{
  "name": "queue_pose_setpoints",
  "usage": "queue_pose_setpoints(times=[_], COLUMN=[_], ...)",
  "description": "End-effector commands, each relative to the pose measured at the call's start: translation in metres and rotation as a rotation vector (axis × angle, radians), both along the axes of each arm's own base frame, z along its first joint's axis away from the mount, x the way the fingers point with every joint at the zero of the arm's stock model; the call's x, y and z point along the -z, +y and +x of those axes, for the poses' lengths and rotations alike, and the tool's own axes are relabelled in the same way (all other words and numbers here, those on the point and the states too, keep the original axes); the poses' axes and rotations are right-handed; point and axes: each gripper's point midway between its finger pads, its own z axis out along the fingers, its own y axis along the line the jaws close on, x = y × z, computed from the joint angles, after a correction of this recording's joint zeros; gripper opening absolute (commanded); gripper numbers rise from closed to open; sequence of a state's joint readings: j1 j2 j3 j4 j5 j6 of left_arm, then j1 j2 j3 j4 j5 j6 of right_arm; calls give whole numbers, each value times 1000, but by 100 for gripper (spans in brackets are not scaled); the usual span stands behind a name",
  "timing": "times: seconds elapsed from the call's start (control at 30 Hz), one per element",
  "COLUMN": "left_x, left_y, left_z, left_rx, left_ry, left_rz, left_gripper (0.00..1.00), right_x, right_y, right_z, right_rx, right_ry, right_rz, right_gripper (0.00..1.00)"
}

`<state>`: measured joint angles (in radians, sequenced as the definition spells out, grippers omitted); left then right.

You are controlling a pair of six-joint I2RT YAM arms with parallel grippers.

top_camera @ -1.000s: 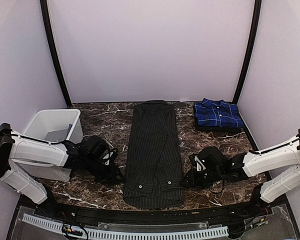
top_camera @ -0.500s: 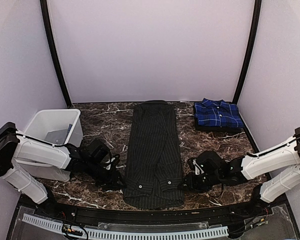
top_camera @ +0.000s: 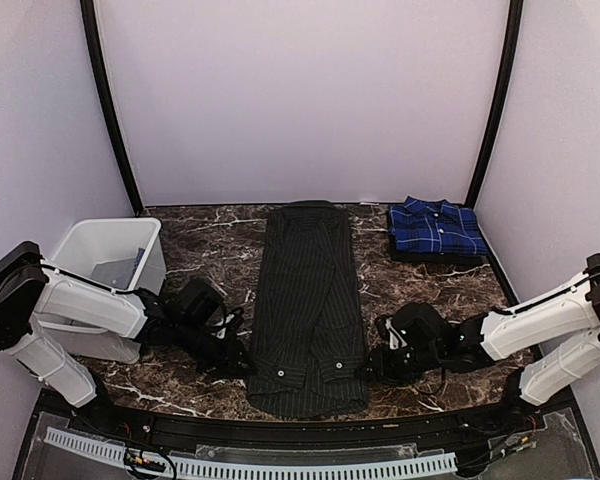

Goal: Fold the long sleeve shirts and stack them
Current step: Pick up the rectangle-folded shirt from the center of the board.

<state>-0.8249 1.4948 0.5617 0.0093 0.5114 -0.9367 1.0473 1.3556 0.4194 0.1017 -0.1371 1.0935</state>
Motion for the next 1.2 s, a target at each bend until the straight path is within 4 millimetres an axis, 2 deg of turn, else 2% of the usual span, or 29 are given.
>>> queue_pose_setpoints(times=[0.0, 0.4, 0.67, 0.8, 0.93, 1.03, 1.17], left_x=[2, -17, -27, -42, -67, -85, -102], left_y=[-1, -12, -17, -18, -26, -34, -39], left_z=[-1, -3, -4, -3, 4, 11, 26], left_rx=[-3, -2, 3, -3, -7, -18, -77], left_ry=[2, 15, 17, -2, -29, -45, -23], left_rz=[-3, -81, -112, -142, -188, -220, -279], left_gripper=[25, 11, 0, 0, 0, 0, 0], right_x=[0, -20, -30, -41, -62, -79, -91], right_y=[6, 15, 21, 22, 27, 32, 30], right_z=[2, 5, 6, 8, 16, 27, 49], right_rx=[-9, -26, -37, -32, -21, -5, 37], right_ry=[-14, -37, -44, -61, -98, -125, -132], right_rz=[-4, 38, 62, 78, 103, 129, 162], right_gripper=[27, 13, 0, 0, 0, 0, 0])
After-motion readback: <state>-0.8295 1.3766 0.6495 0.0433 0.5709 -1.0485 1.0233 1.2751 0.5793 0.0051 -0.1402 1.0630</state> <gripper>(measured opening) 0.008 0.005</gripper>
